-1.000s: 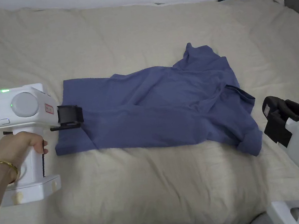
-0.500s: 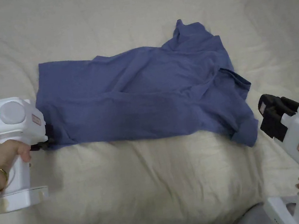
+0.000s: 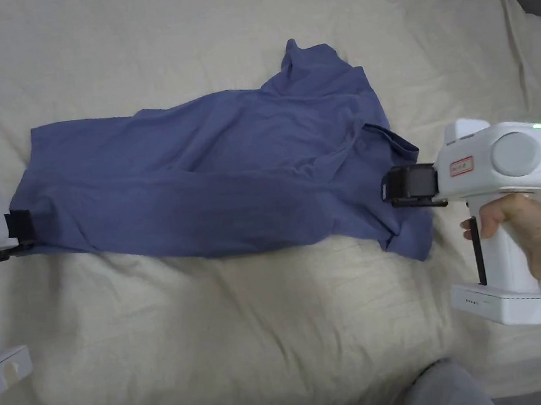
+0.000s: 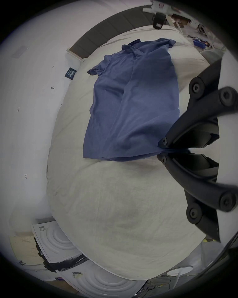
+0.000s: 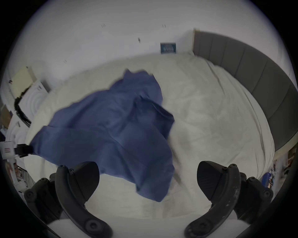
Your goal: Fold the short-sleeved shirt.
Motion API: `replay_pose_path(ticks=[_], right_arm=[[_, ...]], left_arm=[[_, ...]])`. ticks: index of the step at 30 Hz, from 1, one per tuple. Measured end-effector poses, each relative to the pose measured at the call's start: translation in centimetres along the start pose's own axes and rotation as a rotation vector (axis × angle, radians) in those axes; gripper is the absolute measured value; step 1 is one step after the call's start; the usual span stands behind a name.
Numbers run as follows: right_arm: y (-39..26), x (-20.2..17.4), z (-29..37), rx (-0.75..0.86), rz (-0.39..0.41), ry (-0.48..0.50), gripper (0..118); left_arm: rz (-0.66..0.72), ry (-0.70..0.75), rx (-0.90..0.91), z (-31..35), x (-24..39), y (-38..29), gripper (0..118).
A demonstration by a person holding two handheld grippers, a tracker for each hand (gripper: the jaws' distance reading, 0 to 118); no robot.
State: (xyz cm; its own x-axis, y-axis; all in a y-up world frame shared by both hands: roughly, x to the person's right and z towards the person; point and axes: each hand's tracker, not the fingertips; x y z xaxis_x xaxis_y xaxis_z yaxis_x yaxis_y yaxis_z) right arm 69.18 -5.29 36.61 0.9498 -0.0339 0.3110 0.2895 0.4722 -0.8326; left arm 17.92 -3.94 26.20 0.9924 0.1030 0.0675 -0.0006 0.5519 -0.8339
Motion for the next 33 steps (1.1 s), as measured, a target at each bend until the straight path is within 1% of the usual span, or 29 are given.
replay_pose_path(ticks=[3,4,5,7,8,9,10,11,12,13,16,17,20,22,24,27,31,32,33], right_arm=[[-1.1,0.4,-2.9,-0.073,-0.033,-0.061,118],[-1.4,0.5,-3.4,-0.081,-0.046,-0.072,109],[-1.7,0.6,-3.8,-0.073,-0.056,-0.071,82],[-2.2,1.0,-4.4,-0.058,-0.099,-0.036,21],[-2.3,1.2,-4.6,-0.070,-0.134,-0.002,9],[-2.2,1.3,-4.4,-0.072,-0.150,-0.003,8],[-2.0,1.5,-4.0,-0.067,-0.131,-0.008,8],[-1.6,1.7,-3.5,-0.062,-0.101,0.003,7],[-1.3,1.8,-2.7,-0.052,-0.044,0.001,7],[-0.9,2.1,-1.6,-0.039,-0.015,0.000,7],[0.4,3.2,2.4,0.027,0.040,0.044,7],[0.8,3.7,3.9,0.039,0.056,0.055,7],[0.4,4.8,8.0,0.089,0.117,0.047,7],[-0.8,5.8,9.5,0.098,0.111,0.060,7],[-3.0,6.8,10.1,0.094,0.085,0.080,7],[-6.8,7.1,8.7,0.055,0.068,0.087,7],[-11.3,6.8,5.7,-0.034,0.047,0.084,7],[-11.9,6.7,5.2,-0.038,0.044,0.085,7],[-12.4,6.7,4.9,-0.033,0.046,0.078,9]], left_arm=[[0.022,0.012,-0.022,-0.9,-0.4,-0.4,5],[0.026,0.012,-0.029,-1.2,-0.5,-0.5,5],[0.029,0.017,-0.033,-1.4,-0.6,-0.7,5],[0.028,0.030,-0.044,-1.9,-0.7,-0.8,5],[0.028,0.036,-0.048,-2.2,-0.8,-0.9,5],[0.030,0.040,-0.052,-2.3,-0.9,-0.9,5],[0.032,0.048,-0.055,-2.4,-1.0,-0.9,5],[0.037,0.058,-0.054,-2.5,-1.1,-0.7,5],[0.037,0.066,-0.053,-2.4,-1.4,-0.4,5],[0.040,0.063,-0.051,-2.1,-1.7,-0.1,5],[0.076,0.019,-0.021,0.2,-2.2,1.1,5],[0.074,0.013,-0.010,1.0,-2.3,1.4,5],[0.028,0.003,0.019,4.0,-2.4,1.0,5],[0.019,-0.016,0.022,5.6,-3.1,-0.4,5],[0.017,-0.026,0.016,6.7,-3.9,-2.6,5],[0.016,-0.010,-0.036,6.4,-4.8,-7.2,5],[0.073,0.026,-0.154,4.0,-5.9,-13.0,6],[0.113,0.026,-0.154,3.4,-6.2,-14.0,11],[0.138,0.035,-0.154,3.1,-6.3,-14.7,23]])
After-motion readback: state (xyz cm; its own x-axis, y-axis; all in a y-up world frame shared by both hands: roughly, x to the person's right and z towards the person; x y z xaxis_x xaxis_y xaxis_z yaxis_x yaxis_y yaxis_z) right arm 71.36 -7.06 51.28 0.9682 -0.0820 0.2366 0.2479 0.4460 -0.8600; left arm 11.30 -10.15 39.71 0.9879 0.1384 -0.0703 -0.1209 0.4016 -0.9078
